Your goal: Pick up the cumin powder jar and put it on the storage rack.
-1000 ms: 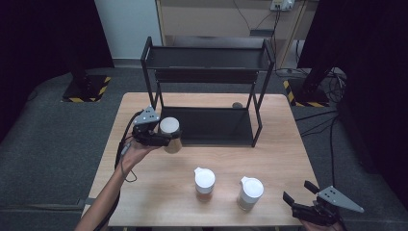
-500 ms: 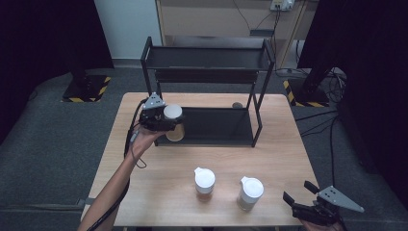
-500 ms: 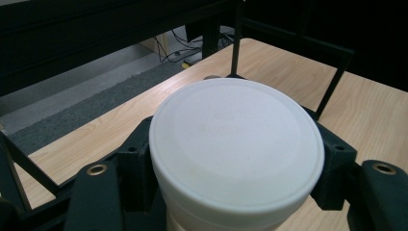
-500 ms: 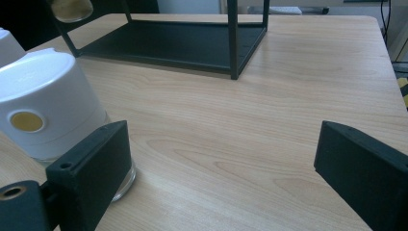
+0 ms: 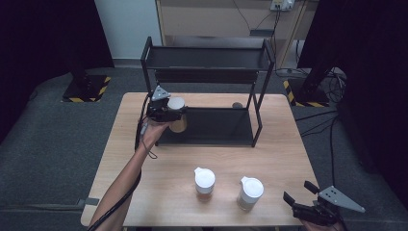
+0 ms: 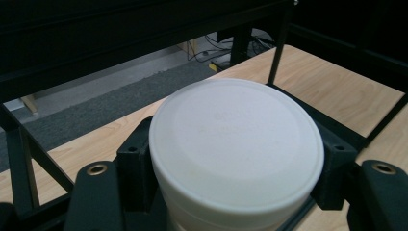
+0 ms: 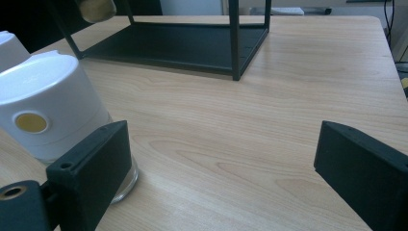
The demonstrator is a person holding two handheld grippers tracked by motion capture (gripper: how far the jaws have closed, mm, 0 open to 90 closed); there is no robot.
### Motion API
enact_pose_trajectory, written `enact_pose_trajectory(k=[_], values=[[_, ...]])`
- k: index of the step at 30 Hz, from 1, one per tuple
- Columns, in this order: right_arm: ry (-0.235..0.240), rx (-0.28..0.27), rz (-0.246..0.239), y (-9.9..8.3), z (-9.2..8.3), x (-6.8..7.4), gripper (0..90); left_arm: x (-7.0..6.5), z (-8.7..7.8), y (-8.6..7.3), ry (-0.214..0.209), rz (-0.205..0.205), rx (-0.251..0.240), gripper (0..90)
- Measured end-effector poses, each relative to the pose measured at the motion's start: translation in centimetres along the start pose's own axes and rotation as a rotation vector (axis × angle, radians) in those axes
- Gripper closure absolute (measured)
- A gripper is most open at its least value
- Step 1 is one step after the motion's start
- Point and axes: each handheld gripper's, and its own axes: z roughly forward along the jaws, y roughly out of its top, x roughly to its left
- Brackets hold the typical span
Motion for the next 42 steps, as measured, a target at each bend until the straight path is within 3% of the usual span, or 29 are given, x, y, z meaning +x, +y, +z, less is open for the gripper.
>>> enact_pose_trajectory(k=[7,14,20,23,42], values=[[0.003,0.001,-0.001,0.0,0.0,-0.1,6.1,-0.6,1.3,0.0,0.067,-0.02,0.031,32.5],[0.004,0.001,0.002,0.0,0.0,-0.1,6.1,-0.6,2.6,-1.2,0.094,-0.054,0.038,32.6],[0.008,-0.001,0.005,0.0,0.0,-0.2,6.1,-0.5,3.4,-2.0,0.092,-0.071,0.051,32.6],[0.008,-0.002,0.005,-0.1,0.0,-0.2,6.1,-0.4,3.8,-2.6,0.096,-0.1,0.041,32.6],[0.009,-0.003,0.007,-0.1,0.0,-0.2,6.1,-0.5,4.5,-3.6,0.112,-0.098,0.054,32.6]])
